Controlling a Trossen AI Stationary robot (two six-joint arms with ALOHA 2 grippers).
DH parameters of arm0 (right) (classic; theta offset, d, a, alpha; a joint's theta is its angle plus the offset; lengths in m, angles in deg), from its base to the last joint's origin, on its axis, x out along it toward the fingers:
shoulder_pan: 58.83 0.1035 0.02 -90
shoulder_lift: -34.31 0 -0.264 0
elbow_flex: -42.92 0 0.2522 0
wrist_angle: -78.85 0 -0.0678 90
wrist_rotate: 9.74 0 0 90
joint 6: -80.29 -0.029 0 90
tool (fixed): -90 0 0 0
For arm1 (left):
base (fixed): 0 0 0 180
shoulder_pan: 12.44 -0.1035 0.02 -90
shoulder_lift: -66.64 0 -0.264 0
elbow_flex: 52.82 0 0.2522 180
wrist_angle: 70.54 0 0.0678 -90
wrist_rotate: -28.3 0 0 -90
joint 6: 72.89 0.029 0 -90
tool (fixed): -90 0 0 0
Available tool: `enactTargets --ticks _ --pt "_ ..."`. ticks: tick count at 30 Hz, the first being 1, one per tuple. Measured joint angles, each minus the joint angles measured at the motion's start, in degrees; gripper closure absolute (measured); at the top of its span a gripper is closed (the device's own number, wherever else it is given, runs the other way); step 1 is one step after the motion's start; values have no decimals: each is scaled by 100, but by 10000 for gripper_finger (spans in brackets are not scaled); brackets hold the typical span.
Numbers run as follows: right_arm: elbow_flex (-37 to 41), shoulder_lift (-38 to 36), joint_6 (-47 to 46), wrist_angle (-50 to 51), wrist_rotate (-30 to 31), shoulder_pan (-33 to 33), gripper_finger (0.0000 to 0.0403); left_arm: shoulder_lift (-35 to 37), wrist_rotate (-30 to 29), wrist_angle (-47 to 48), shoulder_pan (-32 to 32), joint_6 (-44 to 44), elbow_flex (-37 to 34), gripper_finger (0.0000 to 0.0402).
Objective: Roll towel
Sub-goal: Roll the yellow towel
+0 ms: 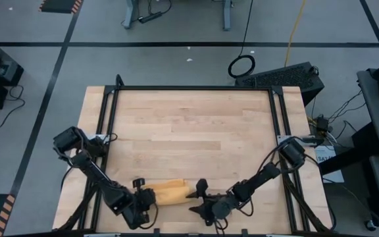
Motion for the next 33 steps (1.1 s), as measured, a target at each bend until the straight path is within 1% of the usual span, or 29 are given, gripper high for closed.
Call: enactTargets --ticks 2,6,9,11,13,18,22,26,28,30,33 --pt "0 90 -26 -87 148 -10 143 2 146 15 -45 23 4 319" --pt "-2 98 14 -439 153 -86 115 7 247 112 -87 51 11 319" --pt "-2 98 68 -503 45 -175 95 7 262 120 -91 67 11 318" --pt "-4 95 -131 -388 -146 -270 85 7 277 120 -91 103 11 318" --pt "-4 95 -378 -184 -176 -345 81 7 288 111 -91 101 11 318" --pt "-4 95 -696 28 -208 -479 85 7 297 88 -91 105 7 318" --pt "-7 95 -1243 248 -517 -650 88 7 285 84 -91 214 5 317" --pt "-11 94 -1910 621 -797 -826 89 0 -97 238 -91 141 -4 317" --pt "-13 85 -2330 758 -931 -902 97 40 -153 367 -93 -6 -6 314" --pt "-20 71 -2643 807 -1048 -963 112 138 -151 483 -97 -142 -9 301" --pt "-20 71 -2856 820 -1077 -997 144 366 -153 580 -85 -253 -9 263"
